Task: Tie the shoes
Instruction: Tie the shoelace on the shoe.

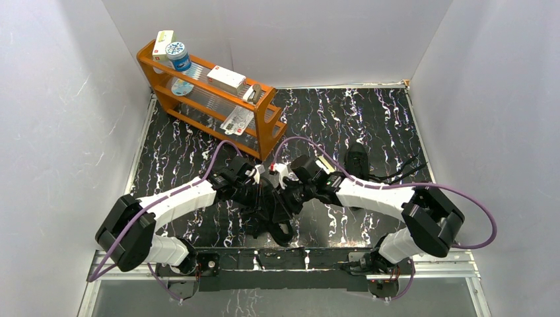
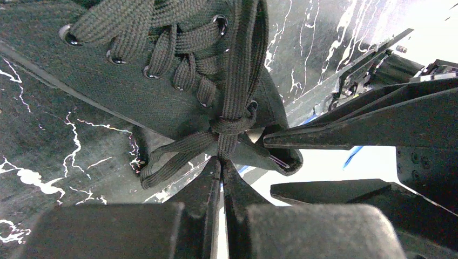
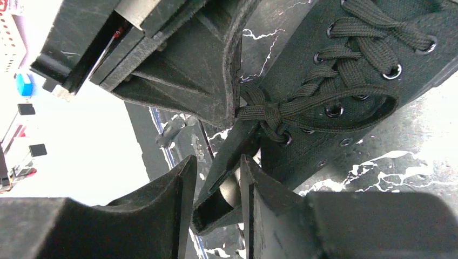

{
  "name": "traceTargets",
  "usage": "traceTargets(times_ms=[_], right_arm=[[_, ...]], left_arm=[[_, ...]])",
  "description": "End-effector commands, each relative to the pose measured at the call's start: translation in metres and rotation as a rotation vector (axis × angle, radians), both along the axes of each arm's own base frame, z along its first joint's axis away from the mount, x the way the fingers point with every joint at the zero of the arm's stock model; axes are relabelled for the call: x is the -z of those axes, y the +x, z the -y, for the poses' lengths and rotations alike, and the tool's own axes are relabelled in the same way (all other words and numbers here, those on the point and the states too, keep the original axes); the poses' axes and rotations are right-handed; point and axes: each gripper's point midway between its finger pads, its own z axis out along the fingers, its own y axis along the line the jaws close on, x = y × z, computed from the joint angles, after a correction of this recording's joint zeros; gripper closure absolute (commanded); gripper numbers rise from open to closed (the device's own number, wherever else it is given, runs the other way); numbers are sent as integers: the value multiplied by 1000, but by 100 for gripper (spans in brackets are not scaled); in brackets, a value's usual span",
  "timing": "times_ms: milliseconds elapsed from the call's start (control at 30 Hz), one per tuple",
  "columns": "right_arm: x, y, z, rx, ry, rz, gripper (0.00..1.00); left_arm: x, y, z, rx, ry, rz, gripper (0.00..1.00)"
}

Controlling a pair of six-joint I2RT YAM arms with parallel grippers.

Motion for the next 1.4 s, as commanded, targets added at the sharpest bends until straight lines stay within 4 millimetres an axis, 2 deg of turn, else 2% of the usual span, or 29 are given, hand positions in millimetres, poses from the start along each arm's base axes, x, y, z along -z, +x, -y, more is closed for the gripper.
traceTargets(times_ms=[0,133,300,433,500,533,800,1067,1367], right_arm=[[-1,-4,-2,4,2,-1,59],[4,1,6,51,-33,32,60],[3,5,9,72,-35,72,69],[2,5,9,74,-19,78,85],[-4,2,9,61,4,78,98],[-8,1,9,60,12,76,100],[-18,-5,27,96,8,95,100],[-7,-11,48,110,-68,92,100],[-8,-20,72,114,-137,80,100]], left_arm=[[-14,-5,4,17,-46,3,100],[-12,-4,6,16,-45,-3,100],[-13,-3,7,8,-51,-5,100],[-14,-5,6,7,-54,-9,100],[-14,-5,6,1,-54,-10,100],[-14,-5,6,2,-55,-9,100],[-16,-7,5,-1,-60,-10,100],[-13,-9,3,-4,-53,-20,100],[-10,-12,1,-5,-47,-28,100]])
